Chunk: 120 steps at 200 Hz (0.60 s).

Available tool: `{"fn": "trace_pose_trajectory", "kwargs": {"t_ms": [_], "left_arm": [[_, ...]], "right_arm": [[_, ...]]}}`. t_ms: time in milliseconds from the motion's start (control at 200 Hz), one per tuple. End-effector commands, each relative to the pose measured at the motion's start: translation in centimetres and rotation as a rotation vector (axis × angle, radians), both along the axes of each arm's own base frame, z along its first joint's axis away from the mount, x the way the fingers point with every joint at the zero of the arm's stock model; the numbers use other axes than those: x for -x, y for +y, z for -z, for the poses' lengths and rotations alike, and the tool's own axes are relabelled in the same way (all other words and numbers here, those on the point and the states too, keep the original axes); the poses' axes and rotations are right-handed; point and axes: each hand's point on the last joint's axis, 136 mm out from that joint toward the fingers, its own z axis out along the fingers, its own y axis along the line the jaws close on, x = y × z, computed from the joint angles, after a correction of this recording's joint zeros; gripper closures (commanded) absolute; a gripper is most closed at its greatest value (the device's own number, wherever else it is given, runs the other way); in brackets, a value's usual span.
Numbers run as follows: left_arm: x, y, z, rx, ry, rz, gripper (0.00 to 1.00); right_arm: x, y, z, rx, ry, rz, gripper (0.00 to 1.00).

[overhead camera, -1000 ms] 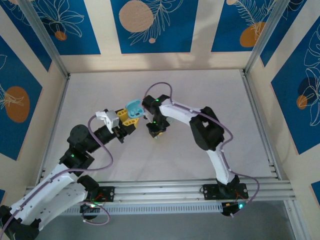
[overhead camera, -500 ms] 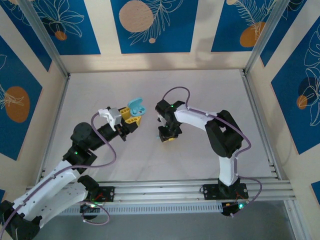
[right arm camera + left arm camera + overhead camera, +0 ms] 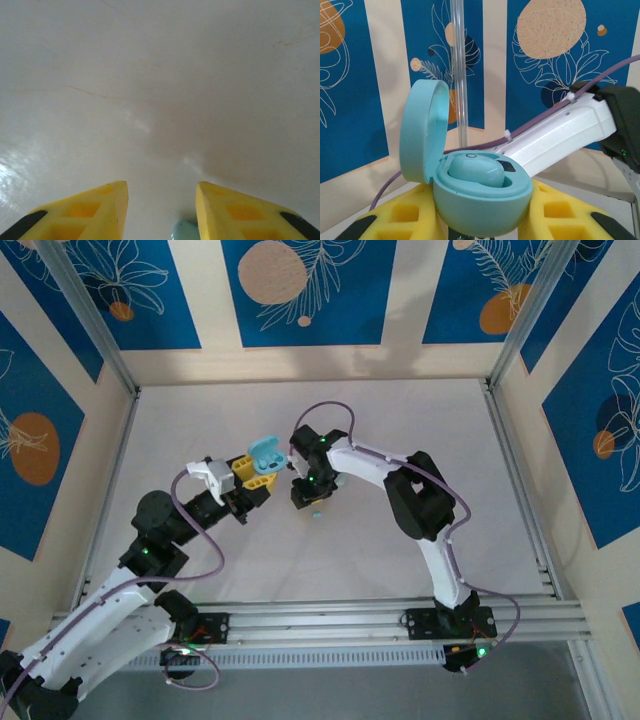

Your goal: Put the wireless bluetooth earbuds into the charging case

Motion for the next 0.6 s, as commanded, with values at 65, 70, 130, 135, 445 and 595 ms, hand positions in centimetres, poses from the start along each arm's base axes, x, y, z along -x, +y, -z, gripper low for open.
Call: {"fn": "trace_pose_trajectory", "kwargs": {"t_ms": [65,70,130,135,445,595], "left_arm": [[0.2,0.2,-0.4,0.022,-0.005,-0.006,0.69],[0.1,0.2,-0.4,0.021,-0.005,-0.006,0.69],[0.1,0.2,-0.4,0.022,-0.004,-0.006,0.69],[0.1,0.2,-0.4,0.022,-0.005,-0.006,0.69],[0.0,-0.1,-0.5,0.024,-0.003,0.001,0.69],[0.0,-0.2,-0.6,0.03,-0.002,0.007,0.69]], "right_arm": [[1.2,-0.2,0.2,0.018,0.05,-0.038,0.59],[1.3,-0.3,0.2,0.019,0.051,-0.038,0.59],[1.6,-0.7,0.4,0.034,0.058,-0.038,0.59],[1.6,-0.8,0.4,0.035,0.058,-0.038,0.59],[3.2,-2.2,-0.4,0.069,0.066,-0.058,0.59],[3.4,-2.5,-0.7,0.08,0.061,-0.062,0.59]]}}
